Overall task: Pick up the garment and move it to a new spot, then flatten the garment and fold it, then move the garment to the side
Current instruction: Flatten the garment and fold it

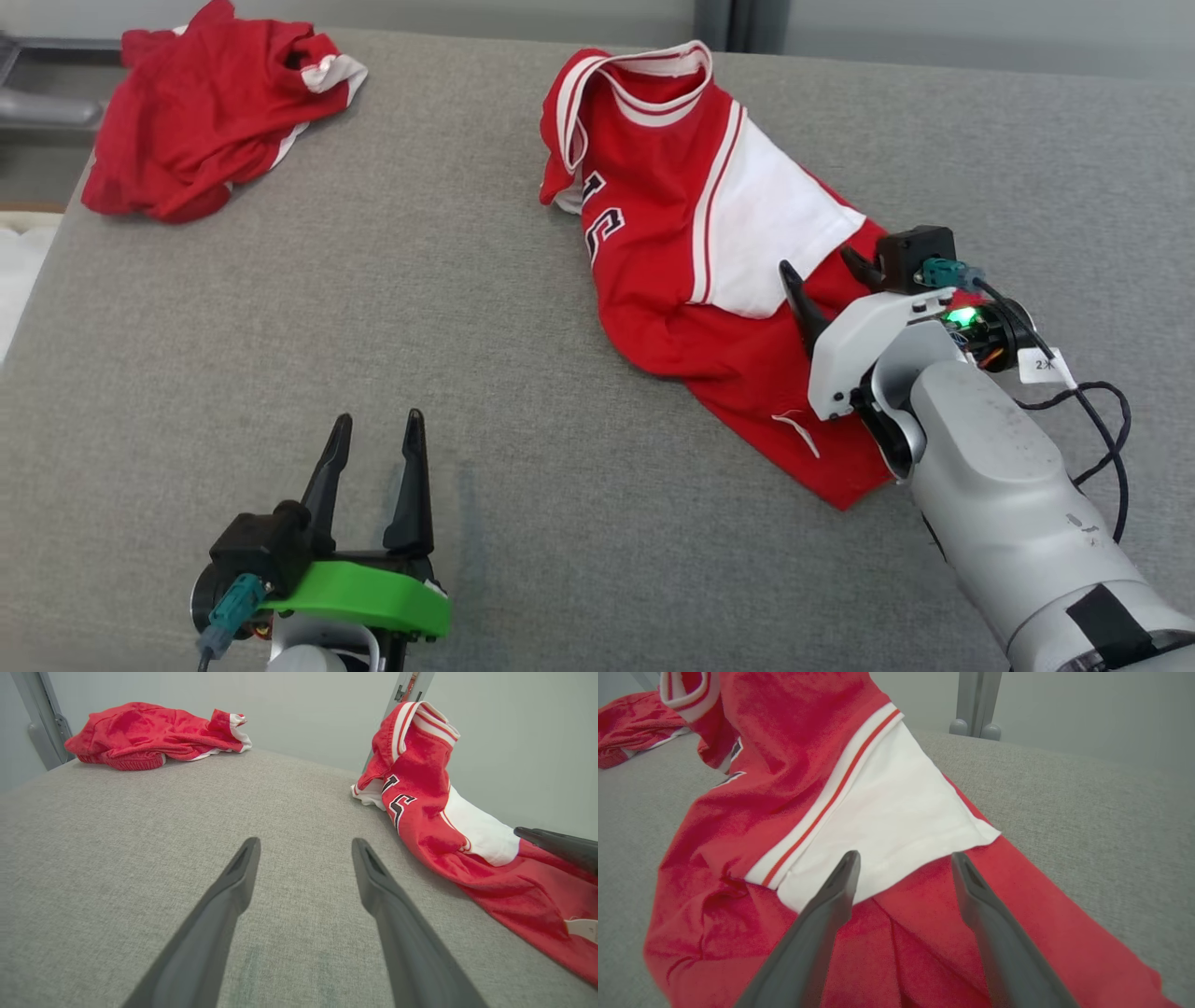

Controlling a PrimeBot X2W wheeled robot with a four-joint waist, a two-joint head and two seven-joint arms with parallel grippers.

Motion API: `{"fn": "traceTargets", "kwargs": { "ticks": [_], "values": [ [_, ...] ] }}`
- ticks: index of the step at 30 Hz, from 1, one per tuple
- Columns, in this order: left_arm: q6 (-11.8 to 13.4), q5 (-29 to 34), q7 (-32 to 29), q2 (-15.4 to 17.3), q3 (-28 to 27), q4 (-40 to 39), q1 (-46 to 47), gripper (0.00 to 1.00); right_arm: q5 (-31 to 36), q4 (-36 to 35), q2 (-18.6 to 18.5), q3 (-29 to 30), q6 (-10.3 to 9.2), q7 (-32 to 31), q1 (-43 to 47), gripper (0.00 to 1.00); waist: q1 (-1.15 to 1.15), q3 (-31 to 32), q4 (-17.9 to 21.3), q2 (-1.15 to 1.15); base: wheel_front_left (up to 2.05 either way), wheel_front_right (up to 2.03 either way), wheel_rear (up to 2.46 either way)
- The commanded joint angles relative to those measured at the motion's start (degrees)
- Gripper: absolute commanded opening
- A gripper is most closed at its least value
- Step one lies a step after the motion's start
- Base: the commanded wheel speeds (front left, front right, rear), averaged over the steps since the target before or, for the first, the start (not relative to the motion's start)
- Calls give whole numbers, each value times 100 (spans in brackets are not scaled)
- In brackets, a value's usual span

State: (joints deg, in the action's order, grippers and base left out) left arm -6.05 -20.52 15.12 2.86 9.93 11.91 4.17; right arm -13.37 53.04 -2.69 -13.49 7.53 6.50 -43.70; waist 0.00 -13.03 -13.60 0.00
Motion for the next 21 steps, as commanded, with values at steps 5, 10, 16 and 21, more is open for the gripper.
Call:
{"fn": "traceTargets", "kwargs": {
  "ticks": [5, 10, 16, 21],
  "values": [
    [65, -117, 4, 6, 110, -4, 131, 100, -461, 546, -36, -139, -8, -149, -329, 100, 0, -428, -493, 0, 0, 0, 0],
    [110, -178, 5, 6, 207, -6, 167, 100, -749, 842, -30, -270, -7, -29, -523, 100, 0, -479, -555, 0, 0, 0, 0],
    [131, -174, 5, 6, 218, -13, 166, 100, -623, 1152, -30, -308, -7, 490, -862, 32, 0, -495, -589, 0, 0, 0, 0],
    [138, -151, 5, 6, 175, -13, 116, 100, -331, 1211, -31, -313, -7, 794, -1037, 0, 0, -452, -551, 0, 0, 0, 0]
  ]
}}
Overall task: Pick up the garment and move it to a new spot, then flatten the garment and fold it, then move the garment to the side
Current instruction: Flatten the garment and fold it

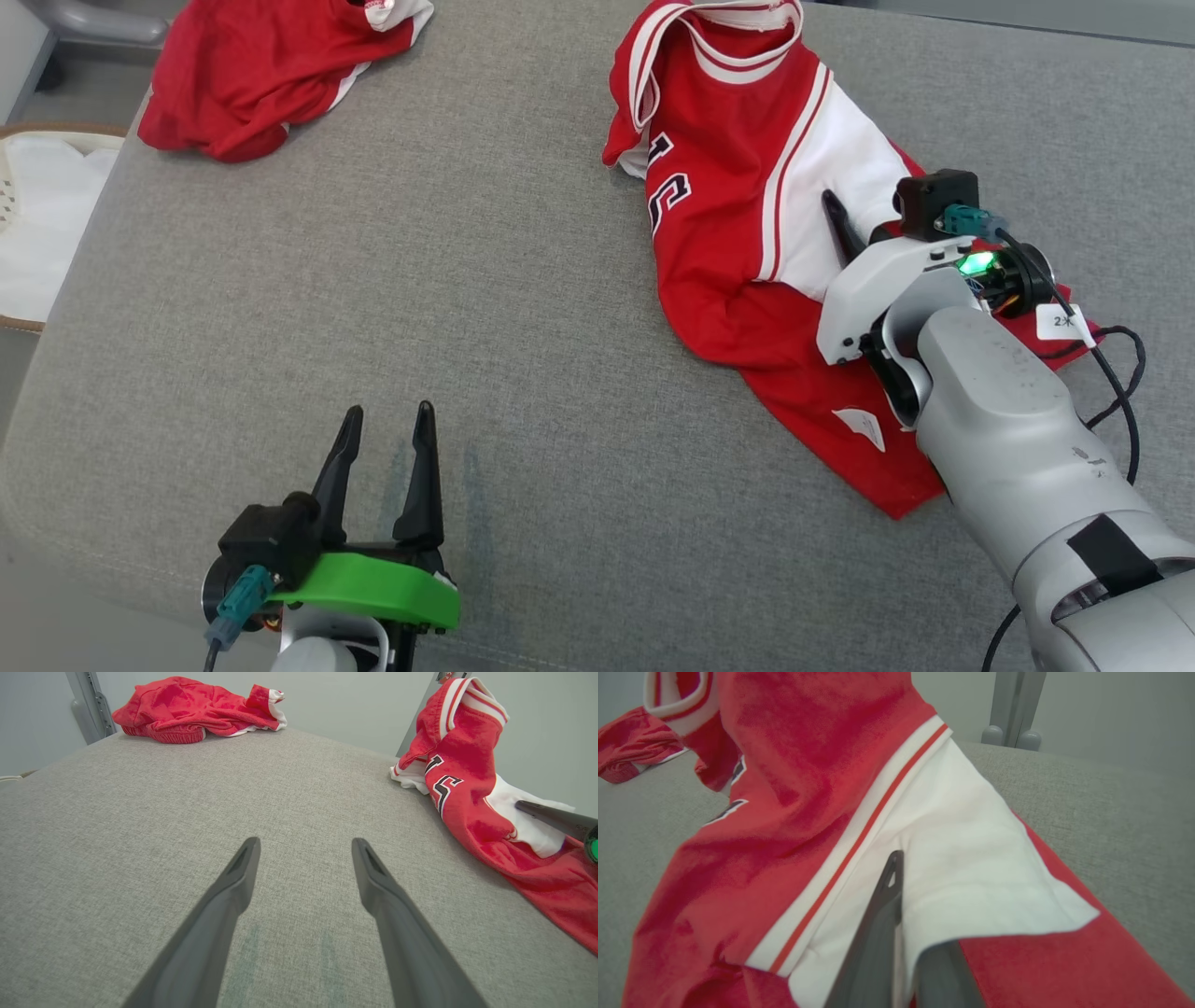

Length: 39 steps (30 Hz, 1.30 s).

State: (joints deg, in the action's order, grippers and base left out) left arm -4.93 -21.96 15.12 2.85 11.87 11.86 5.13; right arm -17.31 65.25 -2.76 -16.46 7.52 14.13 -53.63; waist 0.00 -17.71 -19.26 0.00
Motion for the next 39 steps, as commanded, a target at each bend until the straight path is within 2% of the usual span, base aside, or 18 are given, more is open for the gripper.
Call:
{"fn": "traceTargets", "kwargs": {
  "ticks": [1, 6, 11, 23, 24, 25, 34, 39],
  "values": [
    [23, 6, 5, 8, -27, -2, 11, 100, 133, -73, -22, -43, -6, 70, -62, 0, 0, 35, 29, 0, 0, 0, 0],
    [11, 48, 5, 7, -68, 9, -23, 100, 411, -727, -17, -431, -6, 111, 46, 0, 0, 158, 79, 0, 0, 0, 0],
    [-26, 107, 5, 7, -94, 51, -77, 100, 543, -1513, -24, -1176, -7, 111, 386, 0, 0, 329, 47, 0, 0, 0, 0],
    [-47, 113, 4, 7, -157, 63, -210, 100, 803, -2137, -25, -3038, -6, -290, 1088, 1, 0, 566, -140, 0, 0, 0, 0],
    [-48, 109, 5, 8, -162, 66, -212, 100, 835, -2165, -25, -3121, -6, -287, 1126, 41, 0, 573, -146, 0, 0, 0, 0],
    [-48, 108, 4, 8, -168, 69, -214, 100, 882, -2202, -23, -3202, -6, -258, 1179, 100, 0, 583, -151, 0, 0, 0, 0],
    [-42, 160, 5, 8, -221, 72, -339, 100, 888, -2587, -22, -3588, -6, -149, 1620, 100, 0, 725, 3, 0, 0, 0, 0],
    [-48, 231, 5, 8, -272, 73, -374, 100, 900, -2707, -25, -3310, -6, -67, 1685, 100, 0, 830, 183, 0, 0, 0, 0]
  ]
}}
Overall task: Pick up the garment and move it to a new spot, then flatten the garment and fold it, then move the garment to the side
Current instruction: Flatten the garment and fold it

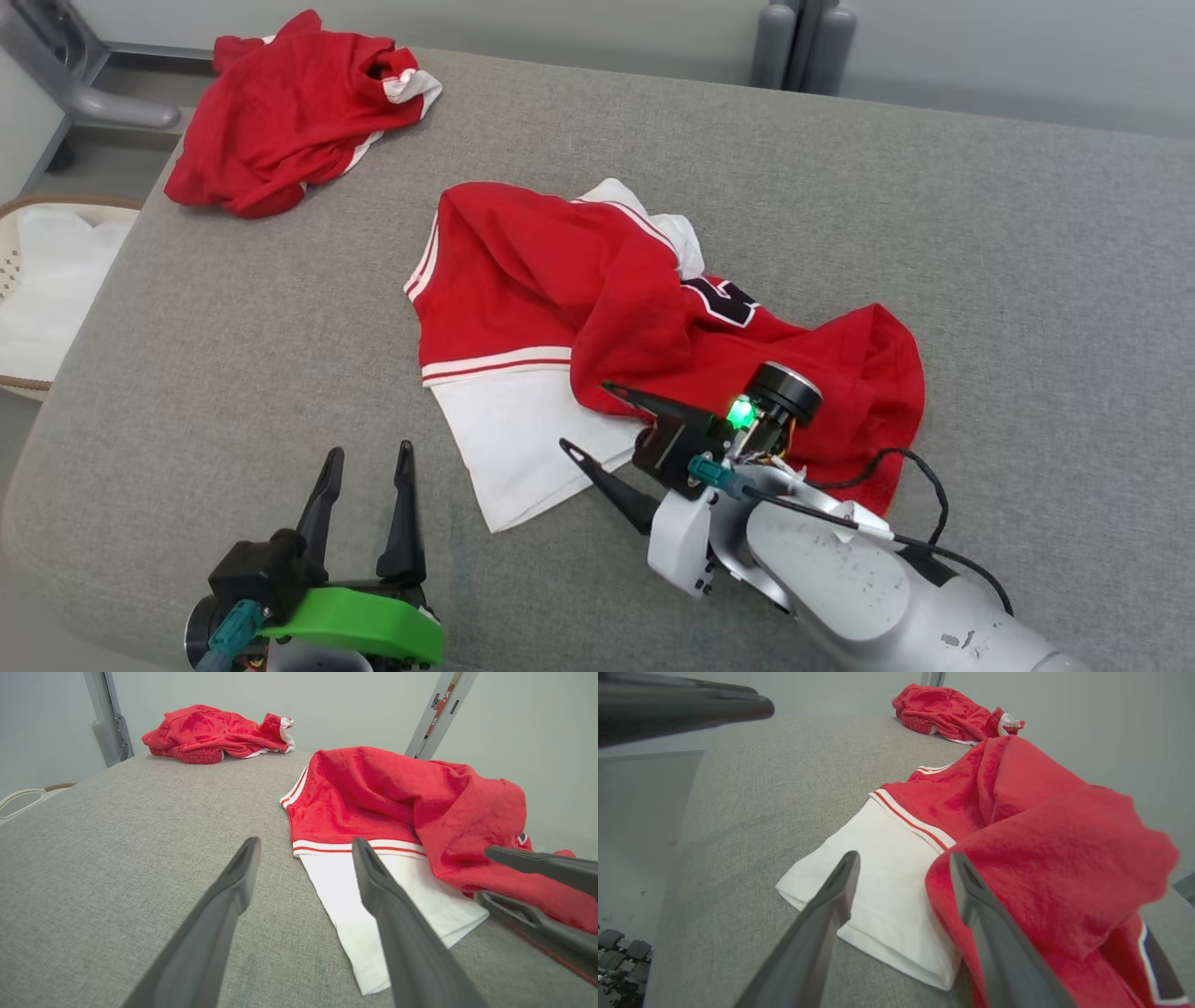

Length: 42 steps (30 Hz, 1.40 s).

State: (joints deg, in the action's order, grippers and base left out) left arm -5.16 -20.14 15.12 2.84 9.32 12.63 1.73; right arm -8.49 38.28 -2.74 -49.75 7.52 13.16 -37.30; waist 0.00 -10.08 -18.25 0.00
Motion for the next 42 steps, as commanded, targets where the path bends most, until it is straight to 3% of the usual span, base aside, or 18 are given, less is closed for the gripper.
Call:
{"fn": "traceTargets", "kwargs": {
  "ticks": [1, 15, 25, 26, 29, 36, 42],
  "values": [
    [-23, 59, 5, 9, -30, -4, -50, 100, 51, -3, -29, 124, -6, 49, 55, 100, 0, 83, 121, 0, 0, 0, 0],
    [-24, 106, 4, 9, -112, -81, -130, 100, 1002, 465, -157, 2370, -6, 165, 364, 100, 0, 170, 460, 0, 0, 0, 0],
    [-47, 116, 5, 9, -89, -117, -61, 100, 974, 519, -250, 2775, -7, -7, 895, 98, 0, 59, 506, 0, 0, 0, 0],
    [-50, 112, 5, 9, -77, -117, -41, 100, 950, 533, -263, 2780, -6, -22, 888, 56, 0, 42, 495, 0, 0, 0, 0],
    [-56, 92, 5, 9, -64, -107, 29, 100, 885, 586, -323, 2839, -6, -33, 740, 0, 0, -18, 445, 0, 0, 0, 0],
    [-15, 9, 4, 9, -11, -112, 102, 100, 951, 623, -595, 3119, -6, -92, 213, 0, 0, -136, 274, 0, 0, 0, 0],
    [20, -47, 5, 9, 64, -148, 164, 100, 1082, 632, -1087, 3425, -7, -209, -464, 0, 0, -244, 143, 0, 0, 0, 0]
  ]
}}
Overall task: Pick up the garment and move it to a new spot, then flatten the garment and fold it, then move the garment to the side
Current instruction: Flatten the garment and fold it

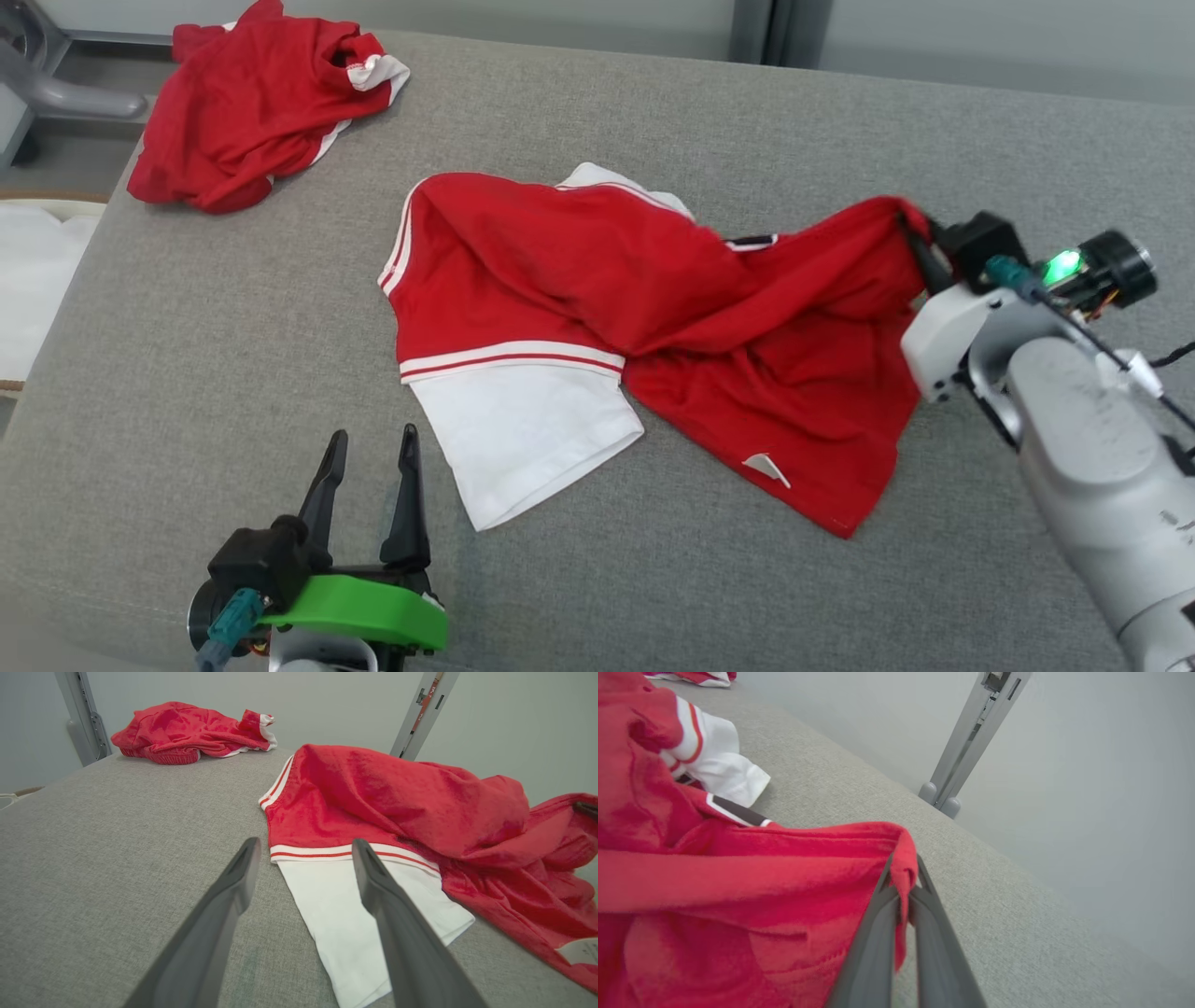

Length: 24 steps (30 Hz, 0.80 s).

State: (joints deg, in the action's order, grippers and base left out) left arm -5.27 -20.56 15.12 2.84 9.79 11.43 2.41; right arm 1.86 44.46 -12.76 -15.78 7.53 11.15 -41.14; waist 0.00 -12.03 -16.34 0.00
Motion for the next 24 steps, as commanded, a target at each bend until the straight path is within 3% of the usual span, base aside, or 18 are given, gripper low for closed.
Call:
{"fn": "traceTargets", "kwargs": {
  "ticks": [1, 13, 22, 23, 24],
  "values": [
    [31, -23, 4, 9, 32, -36, 107, 100, 81, 24, -175, 53, -8, -52, -201, 0, 0, -79, -67, 0, 0, 0, 0],
    [51, -183, 4, 9, 322, -188, 348, 100, 492, 698, -1161, -31, -8, -217, -1993, 0, 0, -438, -282, 0, 0, 0, 0],
    [53, -204, 5, 9, 491, -271, 430, 100, 836, 1322, -1346, 59, -8, -296, -2746, 0, 0, -594, -409, 0, 0, 0, 0],
    [50, -205, 4, 9, 509, -272, 442, 100, 864, 1385, -1340, 86, -8, -269, -2768, 24, 0, -610, -410, 0, 0, 0, 0],
    [43, -204, 5, 9, 536, -275, 464, 100, 894, 1462, -1308, 116, -8, -235, -2754, 68, 0, -627, -408, 0, 0, 0, 0]
  ]
}}
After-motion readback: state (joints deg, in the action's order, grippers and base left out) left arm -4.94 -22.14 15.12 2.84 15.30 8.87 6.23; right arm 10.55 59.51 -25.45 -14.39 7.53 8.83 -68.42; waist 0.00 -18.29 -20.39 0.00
